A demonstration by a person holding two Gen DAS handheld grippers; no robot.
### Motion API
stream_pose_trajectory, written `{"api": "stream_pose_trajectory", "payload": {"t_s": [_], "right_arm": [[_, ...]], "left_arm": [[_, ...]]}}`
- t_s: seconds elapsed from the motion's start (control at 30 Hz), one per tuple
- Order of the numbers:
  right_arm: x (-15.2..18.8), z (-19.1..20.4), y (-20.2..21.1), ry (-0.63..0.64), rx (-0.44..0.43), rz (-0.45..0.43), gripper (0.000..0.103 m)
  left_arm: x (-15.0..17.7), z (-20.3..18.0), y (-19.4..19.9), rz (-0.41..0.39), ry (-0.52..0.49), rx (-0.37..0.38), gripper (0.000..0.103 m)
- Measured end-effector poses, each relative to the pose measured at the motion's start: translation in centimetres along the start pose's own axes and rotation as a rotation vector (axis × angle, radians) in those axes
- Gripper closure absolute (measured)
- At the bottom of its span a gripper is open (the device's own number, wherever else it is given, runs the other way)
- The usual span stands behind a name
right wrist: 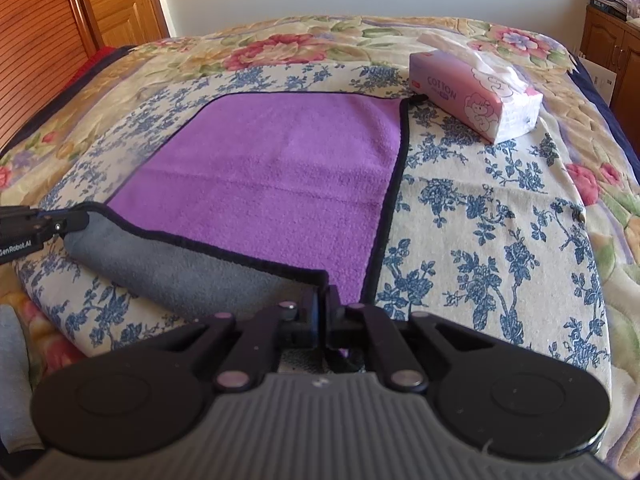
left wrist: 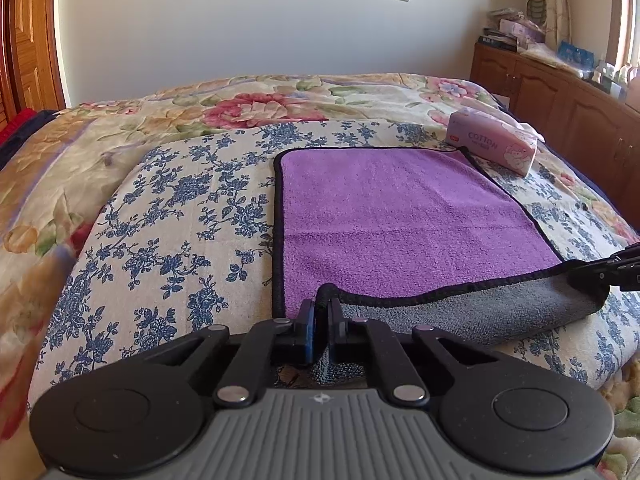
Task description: Fold towel
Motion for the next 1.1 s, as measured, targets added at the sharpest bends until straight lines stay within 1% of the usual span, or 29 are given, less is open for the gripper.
{"api": "stream_pose_trajectory", "payload": {"t_s": [0.8, 1.1], "right_arm": [[-1.6, -0.3, 1.6, 0.004, -0.005, -0.127, 0.099], [-2.6, -0.5, 1.3, 0.018, 0.003, -0.147, 0.099]], "left_arm": [[-0.8, -0.2, 1.3, -0.075, 0.012, 0.017, 0.097], [-1.6, 0.0, 1.0, -0.091, 0.017, 0.017, 0.097]]}}
Point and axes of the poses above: each gripper's, at about its wrist camera, not at the fingertips, and y roughly against the way its jaws point, z to its left, x to its underside, the point moved 3 cm from there along -y, roughly the way its jaws point, and after that the axes turned 12 degrees about z, right-handed, at the moved point
